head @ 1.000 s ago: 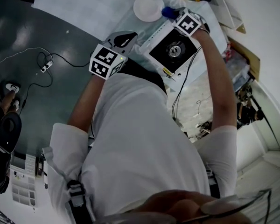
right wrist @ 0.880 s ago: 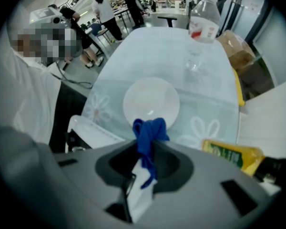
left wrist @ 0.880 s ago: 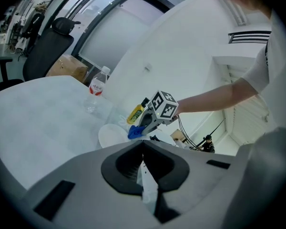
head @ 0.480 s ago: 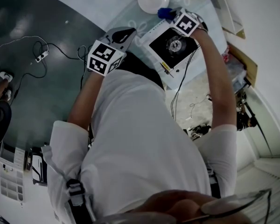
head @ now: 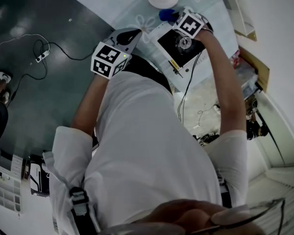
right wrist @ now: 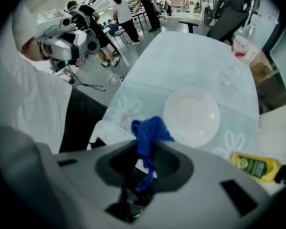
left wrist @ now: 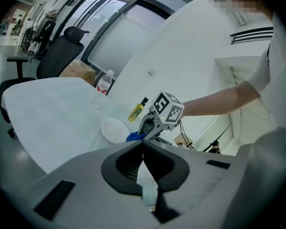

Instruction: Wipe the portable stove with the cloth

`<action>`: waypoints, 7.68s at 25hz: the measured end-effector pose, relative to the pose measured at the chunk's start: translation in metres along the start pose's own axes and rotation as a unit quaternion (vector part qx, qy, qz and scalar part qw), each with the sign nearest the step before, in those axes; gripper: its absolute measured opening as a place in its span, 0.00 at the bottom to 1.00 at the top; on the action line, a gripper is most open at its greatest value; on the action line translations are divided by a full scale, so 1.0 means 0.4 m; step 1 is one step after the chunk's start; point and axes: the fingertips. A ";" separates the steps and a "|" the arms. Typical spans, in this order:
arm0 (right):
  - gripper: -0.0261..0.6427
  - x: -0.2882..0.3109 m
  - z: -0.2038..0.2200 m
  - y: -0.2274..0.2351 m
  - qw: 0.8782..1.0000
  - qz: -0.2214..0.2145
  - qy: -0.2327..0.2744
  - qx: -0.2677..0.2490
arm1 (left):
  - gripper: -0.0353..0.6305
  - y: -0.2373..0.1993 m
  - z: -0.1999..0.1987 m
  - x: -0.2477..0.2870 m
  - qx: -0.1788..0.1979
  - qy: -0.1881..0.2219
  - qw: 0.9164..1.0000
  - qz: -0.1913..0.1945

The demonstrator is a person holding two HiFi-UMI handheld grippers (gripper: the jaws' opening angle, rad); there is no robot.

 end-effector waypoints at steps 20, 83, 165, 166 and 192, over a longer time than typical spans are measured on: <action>0.19 0.014 -0.068 -0.154 0.999 0.006 -0.013 -0.031 | 0.10 0.067 0.095 -0.064 0.004 0.013 1.000 -0.013; 0.19 -0.114 0.197 -0.575 0.831 -0.014 0.247 0.498 | 0.10 0.292 0.140 -0.144 0.101 -0.073 0.992 -0.032; 0.18 0.068 0.006 -0.377 0.556 0.065 0.237 0.794 | 0.10 0.019 0.016 -0.210 0.120 -0.213 0.962 0.124; 0.18 0.070 -0.006 -0.371 0.558 0.063 0.238 0.792 | 0.10 0.012 0.013 -0.214 0.119 -0.212 0.962 0.124; 0.18 -0.083 -0.139 -0.370 0.620 0.121 0.272 0.726 | 0.10 -0.022 -0.025 -0.296 0.136 -0.195 0.961 0.140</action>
Point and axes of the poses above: the fingertips, and each gripper's own axes: x forward along the fingers, y to its right, z out of its underside, and after that the axes turned 13 degrees about z, right-handed
